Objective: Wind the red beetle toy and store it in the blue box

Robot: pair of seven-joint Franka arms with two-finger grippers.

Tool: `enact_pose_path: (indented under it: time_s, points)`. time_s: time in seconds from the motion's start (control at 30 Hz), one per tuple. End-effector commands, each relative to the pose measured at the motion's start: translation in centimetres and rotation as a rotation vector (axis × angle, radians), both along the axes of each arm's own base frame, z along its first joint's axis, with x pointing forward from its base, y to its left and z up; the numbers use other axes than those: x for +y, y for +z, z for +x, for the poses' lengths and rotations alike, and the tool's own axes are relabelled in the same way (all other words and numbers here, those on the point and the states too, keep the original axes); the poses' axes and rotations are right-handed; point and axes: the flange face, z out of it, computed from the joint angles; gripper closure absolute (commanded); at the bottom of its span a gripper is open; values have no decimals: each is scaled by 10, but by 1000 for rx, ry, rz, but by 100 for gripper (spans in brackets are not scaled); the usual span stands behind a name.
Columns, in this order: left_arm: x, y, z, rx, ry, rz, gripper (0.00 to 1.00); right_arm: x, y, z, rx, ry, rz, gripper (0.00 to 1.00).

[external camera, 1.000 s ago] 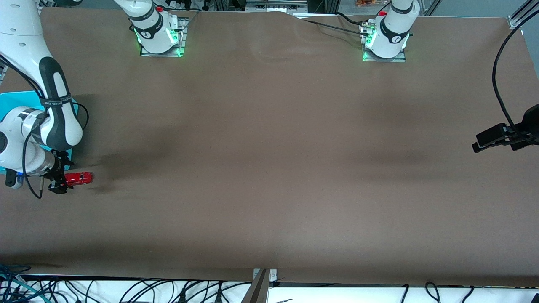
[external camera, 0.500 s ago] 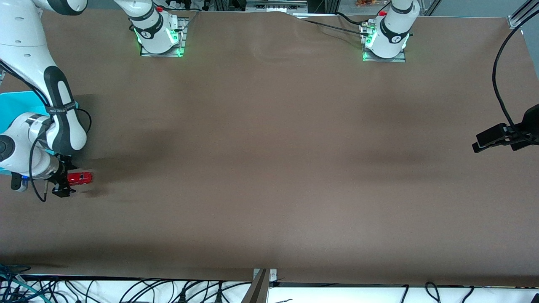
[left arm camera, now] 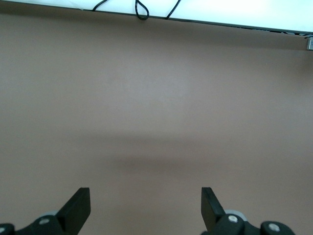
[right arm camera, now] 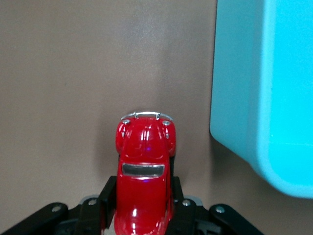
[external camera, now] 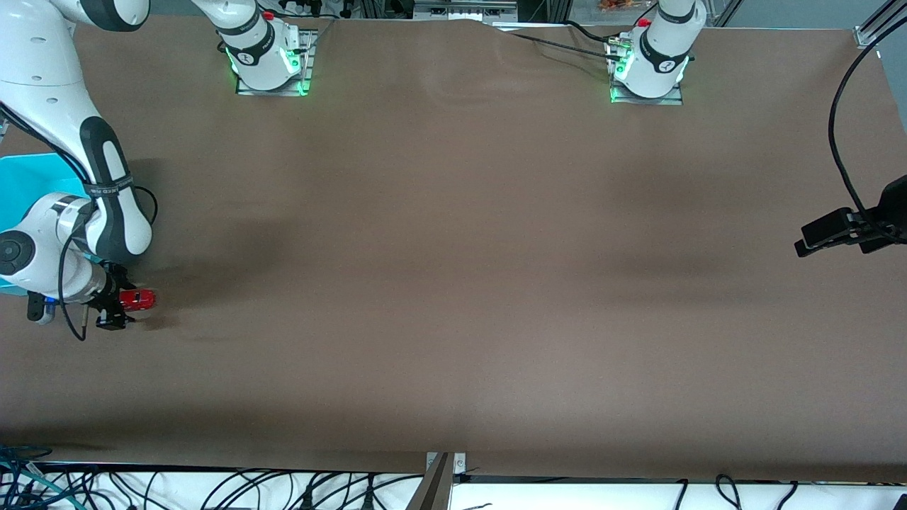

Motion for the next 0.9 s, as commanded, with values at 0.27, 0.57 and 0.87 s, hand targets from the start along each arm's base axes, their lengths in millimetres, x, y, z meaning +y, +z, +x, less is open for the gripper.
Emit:
enact_pose_path:
  time_s: [0.27, 0.57, 0.87]
  points:
    - [-1, 5, -3, -2, -2, -13, 0, 0, 2, 5, -15, -24, 4, 100]
    - [-1, 5, -3, -2, -2, -13, 0, 7, 17, 6, 1, -5, 14, 100]
    - [-1, 5, -3, -2, -2, -13, 0, 9, 36, 0, 69, 21, 25, 100]
